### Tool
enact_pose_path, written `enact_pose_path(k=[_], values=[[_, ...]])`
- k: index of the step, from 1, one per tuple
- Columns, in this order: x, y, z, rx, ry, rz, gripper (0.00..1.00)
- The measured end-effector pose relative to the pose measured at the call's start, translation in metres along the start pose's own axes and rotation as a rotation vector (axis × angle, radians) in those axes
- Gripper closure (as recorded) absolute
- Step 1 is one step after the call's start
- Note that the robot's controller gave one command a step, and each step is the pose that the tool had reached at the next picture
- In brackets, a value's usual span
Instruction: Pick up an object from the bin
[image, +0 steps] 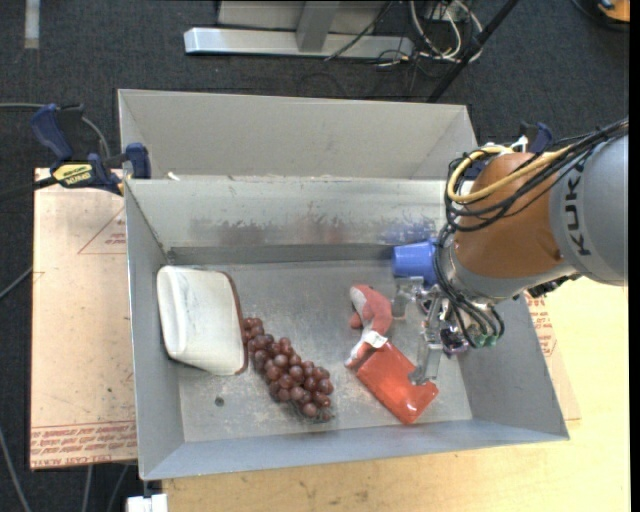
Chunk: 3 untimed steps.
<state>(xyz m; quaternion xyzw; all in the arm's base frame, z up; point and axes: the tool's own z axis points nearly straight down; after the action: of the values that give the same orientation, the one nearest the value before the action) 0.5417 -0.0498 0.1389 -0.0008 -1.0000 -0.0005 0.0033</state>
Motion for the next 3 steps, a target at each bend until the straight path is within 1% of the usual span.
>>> enact_pose_path(k=[1, 2, 3], values=[[-0.002, 0.0, -0.004, 0.001, -0.007, -0.002, 0.0], [-0.054, 0.016, 0.052, 0.0, -0.012, 0.012, 0.0], [-0.063, 0.018, 0.055, -0.002, -0.007, 0.098, 0.0]])
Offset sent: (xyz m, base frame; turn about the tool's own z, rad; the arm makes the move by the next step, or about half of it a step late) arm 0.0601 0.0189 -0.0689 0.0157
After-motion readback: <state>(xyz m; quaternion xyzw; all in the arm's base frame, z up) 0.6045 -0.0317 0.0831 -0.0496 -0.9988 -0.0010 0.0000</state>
